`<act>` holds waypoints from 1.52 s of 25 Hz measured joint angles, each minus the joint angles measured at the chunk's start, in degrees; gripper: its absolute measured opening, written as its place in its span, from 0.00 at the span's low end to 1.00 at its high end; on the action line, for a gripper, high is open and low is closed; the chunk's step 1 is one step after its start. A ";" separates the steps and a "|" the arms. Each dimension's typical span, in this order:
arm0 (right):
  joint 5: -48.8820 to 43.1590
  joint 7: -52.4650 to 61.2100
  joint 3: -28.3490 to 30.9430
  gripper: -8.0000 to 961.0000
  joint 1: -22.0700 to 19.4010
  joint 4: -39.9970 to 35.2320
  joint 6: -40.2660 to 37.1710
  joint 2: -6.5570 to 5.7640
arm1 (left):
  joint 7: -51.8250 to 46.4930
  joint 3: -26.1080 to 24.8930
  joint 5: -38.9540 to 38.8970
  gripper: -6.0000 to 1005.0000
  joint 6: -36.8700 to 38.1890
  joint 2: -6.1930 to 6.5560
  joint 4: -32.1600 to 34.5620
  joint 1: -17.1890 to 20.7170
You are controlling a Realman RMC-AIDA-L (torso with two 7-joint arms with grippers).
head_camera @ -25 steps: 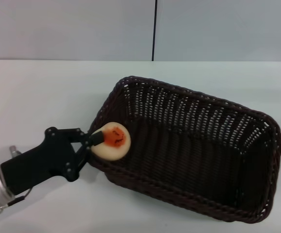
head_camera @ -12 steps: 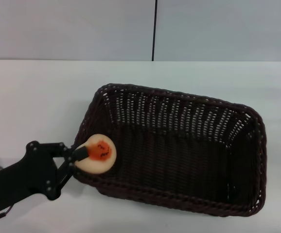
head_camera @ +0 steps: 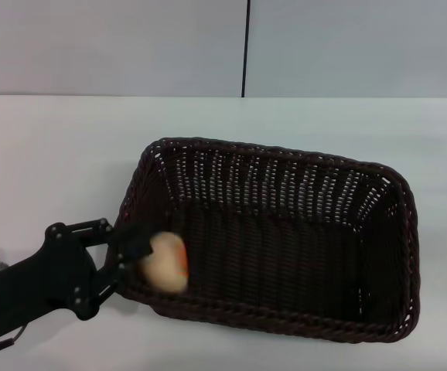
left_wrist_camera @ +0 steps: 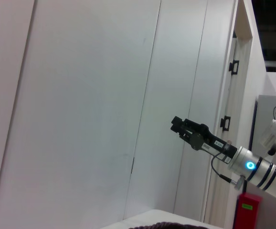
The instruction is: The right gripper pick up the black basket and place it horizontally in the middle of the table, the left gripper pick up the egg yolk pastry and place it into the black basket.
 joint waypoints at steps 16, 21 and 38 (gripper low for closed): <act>0.80 0.12 0.63 0.38 -0.94 0.04 -2.66 0.25 | 9.07 -21.49 -4.41 0.60 0.87 -0.11 -7.71 0.24; 1.37 0.08 0.84 0.37 -1.03 0.15 -2.91 0.31 | 11.06 -27.77 -5.95 0.62 0.84 -0.12 -10.35 1.66; 1.43 0.11 1.71 0.38 -2.00 0.93 -4.97 0.91 | 11.48 -37.00 -6.26 0.62 0.31 -0.25 -12.89 4.38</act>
